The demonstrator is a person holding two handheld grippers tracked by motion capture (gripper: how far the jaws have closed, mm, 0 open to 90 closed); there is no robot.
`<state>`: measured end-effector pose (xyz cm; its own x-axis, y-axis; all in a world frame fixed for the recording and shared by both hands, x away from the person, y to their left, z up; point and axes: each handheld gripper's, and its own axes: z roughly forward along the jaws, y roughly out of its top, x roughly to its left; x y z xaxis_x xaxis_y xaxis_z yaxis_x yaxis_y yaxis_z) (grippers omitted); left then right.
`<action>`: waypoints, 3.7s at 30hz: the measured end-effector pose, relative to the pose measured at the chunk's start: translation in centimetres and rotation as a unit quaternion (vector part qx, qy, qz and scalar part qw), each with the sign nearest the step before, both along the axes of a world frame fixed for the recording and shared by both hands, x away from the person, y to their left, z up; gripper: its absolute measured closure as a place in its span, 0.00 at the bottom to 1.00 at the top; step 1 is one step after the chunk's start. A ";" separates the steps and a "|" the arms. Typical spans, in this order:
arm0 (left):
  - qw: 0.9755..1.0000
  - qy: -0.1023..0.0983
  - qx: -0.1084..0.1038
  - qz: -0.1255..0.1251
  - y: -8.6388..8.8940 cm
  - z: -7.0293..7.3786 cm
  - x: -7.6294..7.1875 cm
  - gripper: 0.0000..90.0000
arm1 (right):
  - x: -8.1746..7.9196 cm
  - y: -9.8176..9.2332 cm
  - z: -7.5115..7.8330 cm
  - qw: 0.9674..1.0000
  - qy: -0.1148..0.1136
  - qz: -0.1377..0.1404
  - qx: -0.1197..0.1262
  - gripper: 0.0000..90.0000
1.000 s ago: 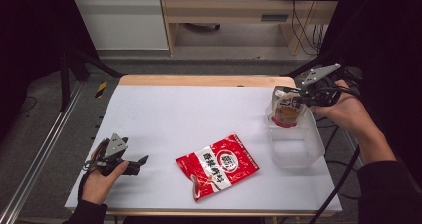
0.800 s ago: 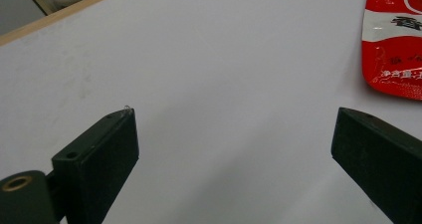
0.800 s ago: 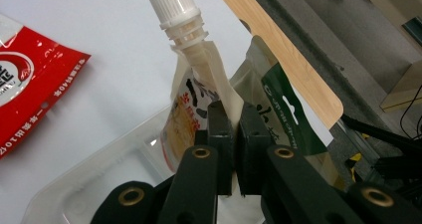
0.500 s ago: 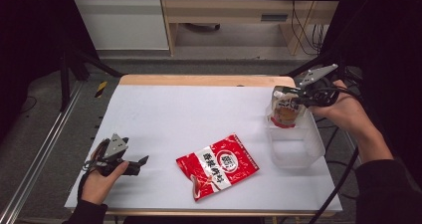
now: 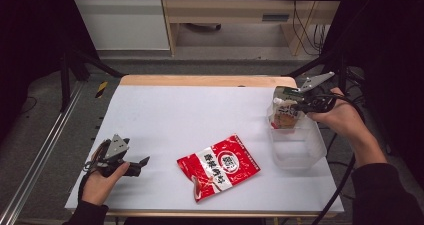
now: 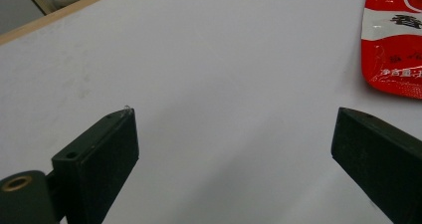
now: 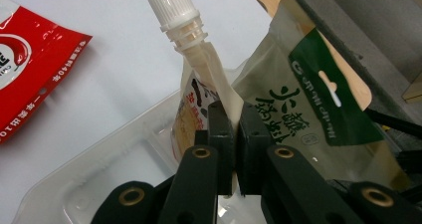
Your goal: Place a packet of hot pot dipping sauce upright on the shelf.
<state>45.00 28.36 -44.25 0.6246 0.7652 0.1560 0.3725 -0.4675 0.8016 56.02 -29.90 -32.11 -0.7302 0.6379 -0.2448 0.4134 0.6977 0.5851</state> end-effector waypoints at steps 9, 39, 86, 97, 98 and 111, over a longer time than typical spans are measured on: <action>1.000 0.000 0.000 -0.001 0.0 0.0 0.0 0.05 | 0.1 -0.2 -1.0 1.000 0.011 -0.003 0.003 0.97; 1.000 -0.001 0.004 -0.004 -0.3 0.0 -0.1 0.05 | -2.8 -0.4 1.2 0.996 -0.051 -0.063 0.042 0.45; 0.997 0.000 0.037 -0.067 -5.0 0.1 -1.5 0.05 | -15.2 15.1 -5.9 0.990 -0.069 -0.011 0.123 0.18; 0.996 0.001 0.047 -0.080 -6.1 0.0 -2.0 0.05 | -16.0 15.1 -9.1 0.991 -0.060 -0.033 0.114 0.19; 0.996 0.001 0.047 -0.081 -6.2 0.0 -2.0 0.05 | -16.0 15.2 -9.4 0.991 -0.059 -0.035 0.114 0.18; 0.995 0.000 0.048 -0.093 -7.2 -0.2 -2.2 0.05 | -16.7 14.5 -12.4 0.991 -0.024 -0.064 0.115 0.13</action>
<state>42.85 21.13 -44.42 0.7536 0.6188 0.2218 0.2734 -0.6019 0.7504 39.37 -15.43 -44.55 -0.6306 0.7676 -0.1147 0.4578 0.4873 0.7436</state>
